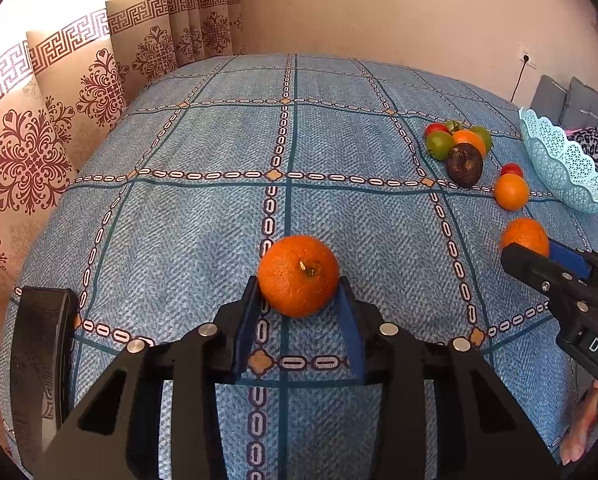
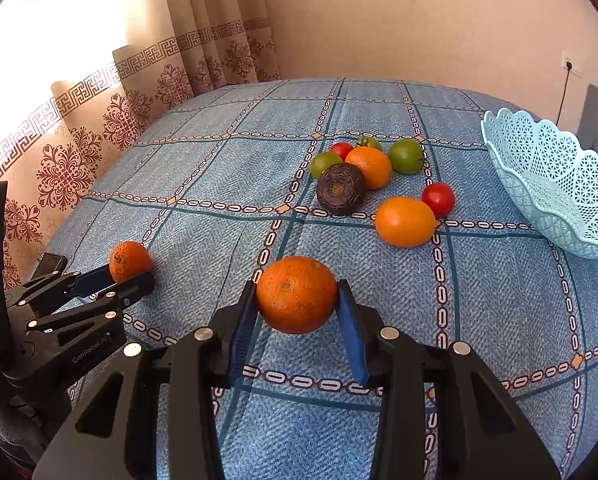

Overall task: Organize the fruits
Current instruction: 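Carry both held oranges up over the light-blue basket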

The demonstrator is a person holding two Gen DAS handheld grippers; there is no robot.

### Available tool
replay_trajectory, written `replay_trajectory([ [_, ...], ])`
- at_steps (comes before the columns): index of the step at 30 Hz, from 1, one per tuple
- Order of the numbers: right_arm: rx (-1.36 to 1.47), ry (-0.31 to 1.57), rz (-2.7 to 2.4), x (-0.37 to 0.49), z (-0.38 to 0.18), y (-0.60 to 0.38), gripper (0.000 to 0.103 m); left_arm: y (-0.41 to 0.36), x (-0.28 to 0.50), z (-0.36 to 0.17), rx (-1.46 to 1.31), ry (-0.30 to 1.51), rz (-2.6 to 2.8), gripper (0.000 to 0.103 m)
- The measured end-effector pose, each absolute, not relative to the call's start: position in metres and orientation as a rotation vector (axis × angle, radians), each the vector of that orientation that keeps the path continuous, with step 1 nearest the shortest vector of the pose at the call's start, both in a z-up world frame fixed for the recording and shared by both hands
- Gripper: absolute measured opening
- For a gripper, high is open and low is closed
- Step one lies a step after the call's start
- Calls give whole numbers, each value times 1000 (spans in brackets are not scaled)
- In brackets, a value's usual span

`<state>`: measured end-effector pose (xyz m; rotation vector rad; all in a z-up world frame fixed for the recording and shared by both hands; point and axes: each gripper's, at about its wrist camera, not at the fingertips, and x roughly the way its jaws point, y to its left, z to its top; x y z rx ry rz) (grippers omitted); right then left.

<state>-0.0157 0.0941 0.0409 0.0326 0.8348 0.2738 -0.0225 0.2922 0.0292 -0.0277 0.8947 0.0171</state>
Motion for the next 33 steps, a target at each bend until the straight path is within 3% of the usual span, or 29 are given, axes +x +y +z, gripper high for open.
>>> replay_trajectory([
  [33, 62, 803, 195, -24, 47, 61, 40, 242, -31, 51, 88, 823, 17, 39],
])
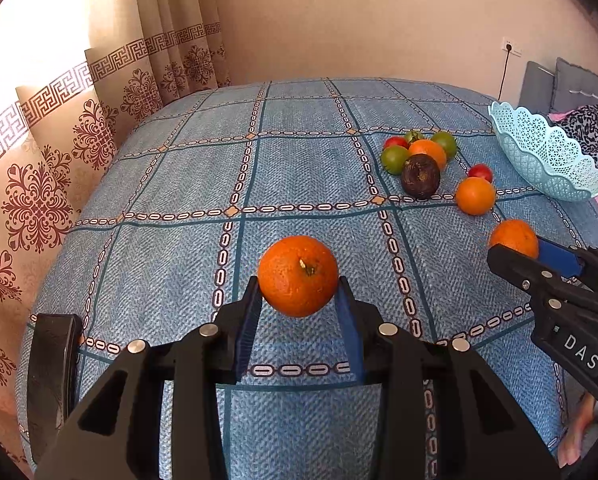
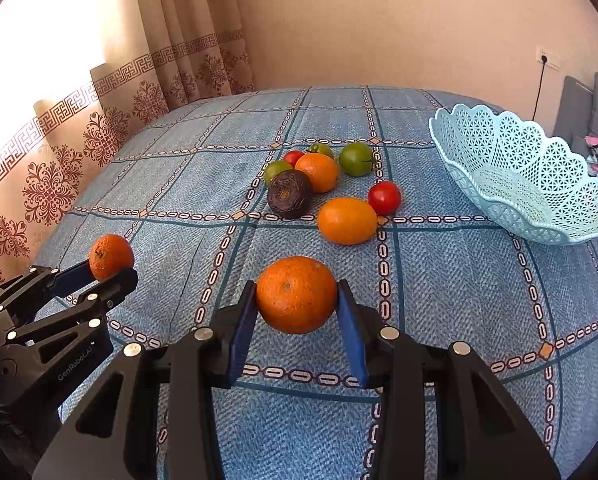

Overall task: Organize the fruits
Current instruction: 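Carry both held oranges up over the light-blue basket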

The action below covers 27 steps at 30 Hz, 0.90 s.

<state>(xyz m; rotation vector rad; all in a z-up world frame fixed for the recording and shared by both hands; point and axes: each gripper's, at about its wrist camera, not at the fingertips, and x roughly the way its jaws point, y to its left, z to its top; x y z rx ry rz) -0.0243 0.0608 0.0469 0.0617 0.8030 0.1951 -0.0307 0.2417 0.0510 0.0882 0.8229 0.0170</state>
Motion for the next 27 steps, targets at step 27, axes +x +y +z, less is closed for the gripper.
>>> replay_trajectory([
  [27, 166, 631, -34, -22, 101, -57, 40, 148, -5, 103, 216, 685, -136, 39],
])
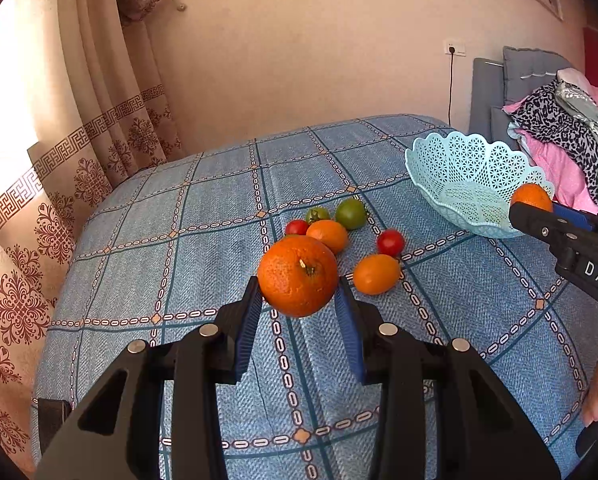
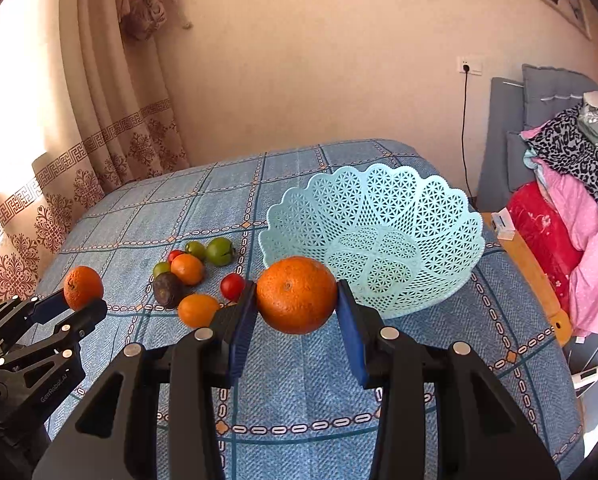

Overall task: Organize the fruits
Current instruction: 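Carry both held oranges up over the light-blue basket, then open the right tool to drop its orange while the left tool drops its orange into the basket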

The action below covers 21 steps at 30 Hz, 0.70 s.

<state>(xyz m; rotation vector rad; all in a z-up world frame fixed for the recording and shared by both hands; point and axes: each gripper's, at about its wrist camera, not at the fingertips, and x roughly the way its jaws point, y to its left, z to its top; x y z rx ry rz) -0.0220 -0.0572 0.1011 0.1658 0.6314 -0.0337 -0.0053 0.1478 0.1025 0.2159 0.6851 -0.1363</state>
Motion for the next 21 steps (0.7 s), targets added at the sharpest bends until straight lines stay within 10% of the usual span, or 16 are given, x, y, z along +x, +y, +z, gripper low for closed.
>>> replay_trajectory([
  [21, 169, 659, -177, 36, 94, -145, 40, 28, 65, 117, 295, 640, -297, 39],
])
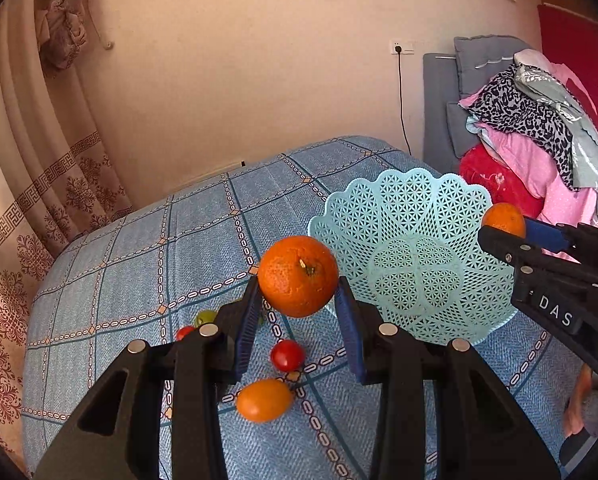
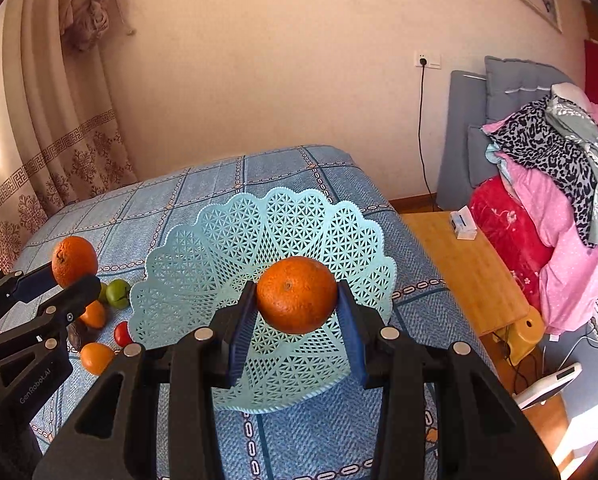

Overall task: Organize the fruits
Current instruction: 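Open the right tool to drop its orange while the left tool drops its orange into the basket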

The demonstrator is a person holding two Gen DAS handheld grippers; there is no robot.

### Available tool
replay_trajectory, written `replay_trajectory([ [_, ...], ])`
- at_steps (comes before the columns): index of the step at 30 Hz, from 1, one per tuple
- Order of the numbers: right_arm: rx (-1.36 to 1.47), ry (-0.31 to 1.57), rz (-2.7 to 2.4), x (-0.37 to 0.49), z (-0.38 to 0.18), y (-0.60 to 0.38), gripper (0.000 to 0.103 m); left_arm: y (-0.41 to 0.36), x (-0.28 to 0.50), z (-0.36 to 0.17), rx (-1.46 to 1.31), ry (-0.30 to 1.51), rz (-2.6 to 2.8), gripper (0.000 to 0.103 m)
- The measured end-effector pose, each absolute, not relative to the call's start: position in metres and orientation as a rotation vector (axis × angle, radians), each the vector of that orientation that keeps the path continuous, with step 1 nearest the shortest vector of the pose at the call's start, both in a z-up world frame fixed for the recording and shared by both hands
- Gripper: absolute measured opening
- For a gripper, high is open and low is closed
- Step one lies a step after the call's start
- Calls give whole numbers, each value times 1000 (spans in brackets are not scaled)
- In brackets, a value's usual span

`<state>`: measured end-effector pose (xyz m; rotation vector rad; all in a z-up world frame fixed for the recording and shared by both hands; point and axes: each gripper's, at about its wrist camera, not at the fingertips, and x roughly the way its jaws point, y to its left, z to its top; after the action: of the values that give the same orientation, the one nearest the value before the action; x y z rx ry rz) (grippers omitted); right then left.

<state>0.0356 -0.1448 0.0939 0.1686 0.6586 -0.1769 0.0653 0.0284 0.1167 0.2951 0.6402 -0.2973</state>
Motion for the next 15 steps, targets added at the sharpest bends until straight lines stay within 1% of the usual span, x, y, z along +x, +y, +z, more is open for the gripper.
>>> replay_trajectory([
  [9, 183, 668, -199, 45, 86, -155, 40, 0, 93, 106, 304, 658, -324, 39],
  [11, 189, 660, -209, 45, 86, -157, 42, -2, 97, 103, 304, 665, -331, 39],
  [12, 193, 653, -214, 45, 87, -158, 45, -4, 99, 101, 305, 668, -334, 39],
  [13, 197, 643, -222, 44, 88, -159, 54, -6, 101, 99, 306, 671, -338, 39],
  [14, 200, 630, -234, 43, 89, -159, 59, -7, 103, 98, 306, 675, -342, 39],
  [15, 198, 621, -247, 42, 90, -160, 59, -8, 105, 96, 306, 677, -347, 39],
])
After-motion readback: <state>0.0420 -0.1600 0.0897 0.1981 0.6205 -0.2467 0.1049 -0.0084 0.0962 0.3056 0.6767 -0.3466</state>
